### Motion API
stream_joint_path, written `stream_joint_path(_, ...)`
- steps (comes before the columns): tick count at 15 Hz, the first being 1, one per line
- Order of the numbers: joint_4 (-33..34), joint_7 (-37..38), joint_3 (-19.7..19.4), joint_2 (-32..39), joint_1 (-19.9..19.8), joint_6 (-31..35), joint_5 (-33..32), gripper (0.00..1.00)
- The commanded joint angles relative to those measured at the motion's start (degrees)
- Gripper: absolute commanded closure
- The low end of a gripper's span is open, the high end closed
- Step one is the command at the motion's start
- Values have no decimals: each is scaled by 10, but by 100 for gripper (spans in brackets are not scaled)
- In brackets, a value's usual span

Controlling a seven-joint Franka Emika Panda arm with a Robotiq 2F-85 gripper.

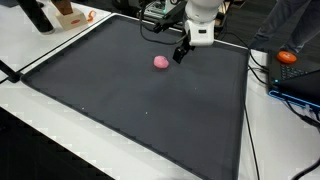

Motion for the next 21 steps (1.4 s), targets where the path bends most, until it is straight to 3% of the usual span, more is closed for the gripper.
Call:
stream_joint_path(1,20,14,-8,5,16,-51,-38,0)
stream_joint_path(6,51,61,-12,23,35,-73,-80,0)
stream_joint_path(11,89,153,-25,58,54,-87,-119,0)
stream_joint_path(16,148,219,-37,99,52,-123,-103,0)
stream_joint_path(21,198,275,-55,128,28,-117,-57,0)
